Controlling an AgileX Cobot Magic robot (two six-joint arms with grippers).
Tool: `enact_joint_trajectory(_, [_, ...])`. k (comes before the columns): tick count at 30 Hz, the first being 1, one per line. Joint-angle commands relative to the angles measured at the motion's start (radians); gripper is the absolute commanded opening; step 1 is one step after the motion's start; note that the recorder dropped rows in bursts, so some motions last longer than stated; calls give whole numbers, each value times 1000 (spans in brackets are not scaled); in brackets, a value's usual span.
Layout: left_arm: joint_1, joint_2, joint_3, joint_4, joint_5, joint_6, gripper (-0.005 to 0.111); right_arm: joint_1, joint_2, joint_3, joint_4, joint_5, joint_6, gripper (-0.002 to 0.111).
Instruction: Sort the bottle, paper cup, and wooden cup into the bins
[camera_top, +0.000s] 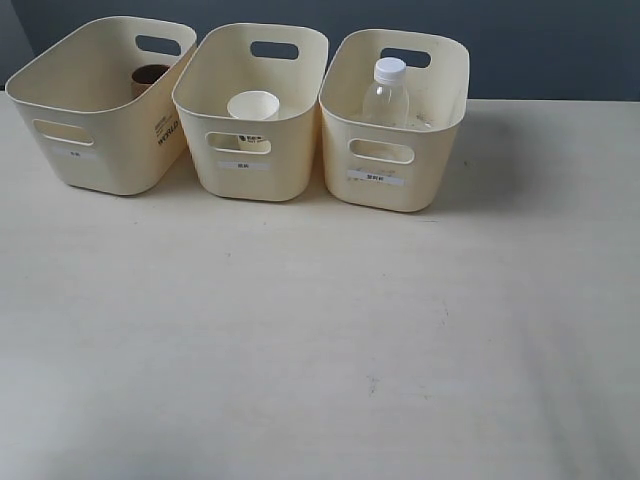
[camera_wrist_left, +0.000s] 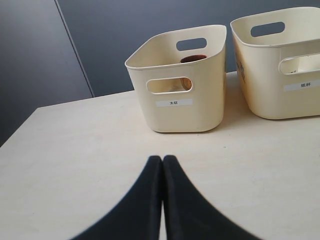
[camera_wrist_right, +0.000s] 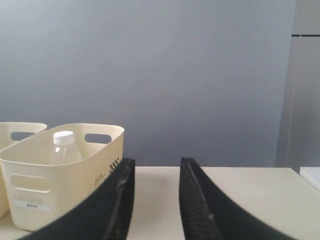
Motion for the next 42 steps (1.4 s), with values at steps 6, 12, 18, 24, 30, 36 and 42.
enact_joint_trajectory(6, [-1,4,-5,-2,-3,-2,0,-4,-4,4,220,142,-271,31])
enact_joint_trajectory(12, [-1,4,-5,-2,-3,-2,0,-4,-4,4,259,143,-298,31])
enact_joint_trajectory(18, [-1,4,-5,-2,-3,-2,0,-4,-4,4,259,147,-298,31])
enact_joint_trajectory(24, [-1,4,-5,-2,-3,-2,0,-4,-4,4,259,147,-296,31])
enact_joint_trajectory(30, [-1,4,-5,-2,-3,-2,0,-4,-4,4,264,147,-296,31])
enact_joint_trajectory(36, [-1,4,-5,-2,-3,-2,0,-4,-4,4,264,147,-296,31])
enact_joint_trajectory(42, [-1,4,-5,-2,-3,-2,0,-4,-4,4,264,147,-296,31])
